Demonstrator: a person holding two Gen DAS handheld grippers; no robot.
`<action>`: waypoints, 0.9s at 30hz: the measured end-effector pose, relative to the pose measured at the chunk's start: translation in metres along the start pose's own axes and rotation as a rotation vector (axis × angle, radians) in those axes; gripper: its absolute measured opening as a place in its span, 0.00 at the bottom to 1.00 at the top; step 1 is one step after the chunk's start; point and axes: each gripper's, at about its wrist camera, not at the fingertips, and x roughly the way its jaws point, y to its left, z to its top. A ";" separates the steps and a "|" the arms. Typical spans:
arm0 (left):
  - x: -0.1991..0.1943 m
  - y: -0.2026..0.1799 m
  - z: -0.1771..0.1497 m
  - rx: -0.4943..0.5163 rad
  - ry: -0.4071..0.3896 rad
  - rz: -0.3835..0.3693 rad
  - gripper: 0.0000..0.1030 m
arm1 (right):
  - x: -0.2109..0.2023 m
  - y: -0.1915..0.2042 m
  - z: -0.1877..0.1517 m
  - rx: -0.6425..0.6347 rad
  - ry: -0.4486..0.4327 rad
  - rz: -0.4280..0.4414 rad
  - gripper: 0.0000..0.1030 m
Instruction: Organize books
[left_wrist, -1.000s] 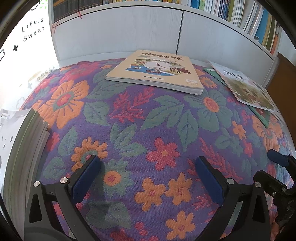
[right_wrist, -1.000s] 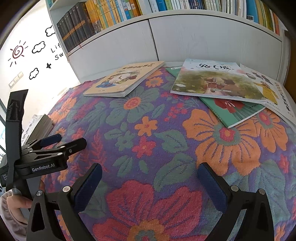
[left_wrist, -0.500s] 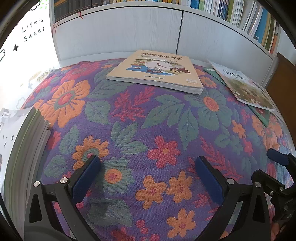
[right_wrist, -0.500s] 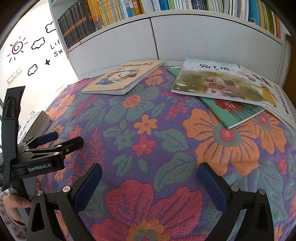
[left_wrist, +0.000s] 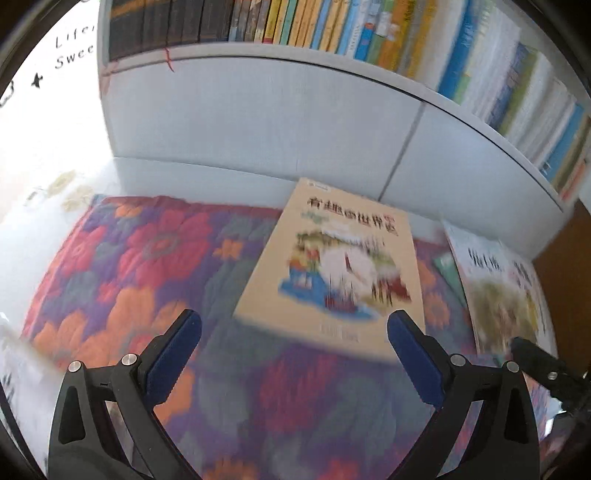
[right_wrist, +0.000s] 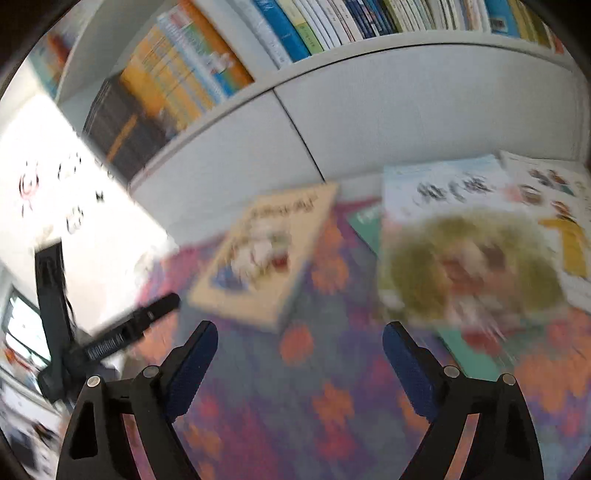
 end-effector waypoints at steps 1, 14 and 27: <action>0.012 0.004 0.006 -0.024 0.010 -0.004 0.97 | 0.020 0.000 0.011 0.024 0.025 0.018 0.88; 0.063 0.001 -0.010 0.065 0.006 -0.063 0.94 | 0.105 0.040 -0.005 -0.209 0.011 -0.057 0.84; 0.050 0.016 -0.013 0.017 -0.004 -0.196 0.93 | 0.097 0.028 -0.008 -0.147 0.033 0.117 0.82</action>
